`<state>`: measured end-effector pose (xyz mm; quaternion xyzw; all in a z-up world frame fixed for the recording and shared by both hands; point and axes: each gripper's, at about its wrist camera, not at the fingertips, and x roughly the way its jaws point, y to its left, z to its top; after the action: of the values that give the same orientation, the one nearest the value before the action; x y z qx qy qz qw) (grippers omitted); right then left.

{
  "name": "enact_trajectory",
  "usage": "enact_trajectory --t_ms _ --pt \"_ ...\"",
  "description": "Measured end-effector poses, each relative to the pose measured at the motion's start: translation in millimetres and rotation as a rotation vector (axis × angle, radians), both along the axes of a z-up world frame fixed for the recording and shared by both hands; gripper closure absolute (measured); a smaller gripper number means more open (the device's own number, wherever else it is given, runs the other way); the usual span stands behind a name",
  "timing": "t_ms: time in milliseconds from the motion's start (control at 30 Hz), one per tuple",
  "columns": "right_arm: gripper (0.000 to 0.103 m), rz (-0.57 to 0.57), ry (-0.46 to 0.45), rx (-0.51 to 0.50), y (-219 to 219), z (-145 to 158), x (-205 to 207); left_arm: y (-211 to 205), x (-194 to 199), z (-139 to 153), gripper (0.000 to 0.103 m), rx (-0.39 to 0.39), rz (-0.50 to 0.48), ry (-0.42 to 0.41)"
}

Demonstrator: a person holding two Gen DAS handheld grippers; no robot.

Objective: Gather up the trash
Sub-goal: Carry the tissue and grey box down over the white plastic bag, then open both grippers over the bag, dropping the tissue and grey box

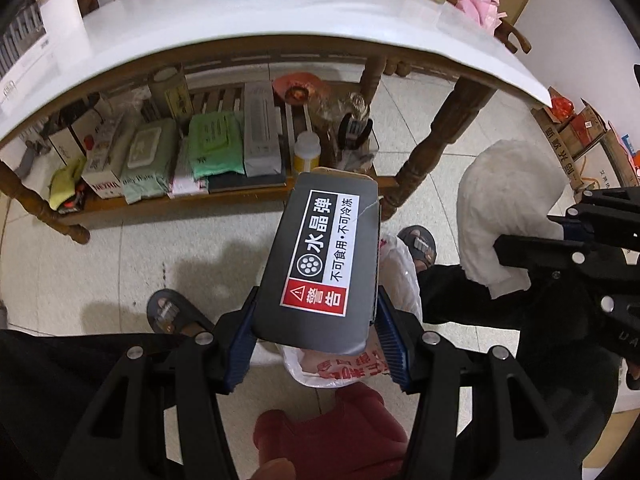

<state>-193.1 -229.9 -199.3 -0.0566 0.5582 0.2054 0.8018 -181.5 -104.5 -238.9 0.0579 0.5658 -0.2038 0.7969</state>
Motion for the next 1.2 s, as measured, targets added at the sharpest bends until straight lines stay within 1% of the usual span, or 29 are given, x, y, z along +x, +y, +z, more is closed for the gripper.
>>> enact_trajectory --t_ms 300,533,700,867,1067,1200 --pt "0.092 0.008 0.067 -0.026 0.2 -31.1 6.0 -9.7 4.5 -35.5 0.05 0.036 -0.001 0.089" --pt "0.092 0.015 0.116 -0.043 -1.7 -55.1 12.6 -16.6 14.6 -62.3 0.05 0.038 0.013 0.17" --pt "0.092 0.017 0.155 -0.061 -3.5 -77.6 21.3 -20.7 28.7 -82.3 0.05 0.052 0.029 0.216" --pt "0.092 0.033 0.201 -0.07 -0.8 -104.5 28.2 -25.8 37.6 -112.8 0.05 0.085 0.038 0.277" --pt "0.092 0.038 0.255 -0.074 0.0 -139.8 35.6 -29.4 40.9 -144.4 0.05 0.112 0.04 0.342" --pt "0.09 0.025 0.279 -0.07 -2.0 -161.6 40.0 -29.5 40.4 -159.9 0.049 0.131 0.042 0.377"
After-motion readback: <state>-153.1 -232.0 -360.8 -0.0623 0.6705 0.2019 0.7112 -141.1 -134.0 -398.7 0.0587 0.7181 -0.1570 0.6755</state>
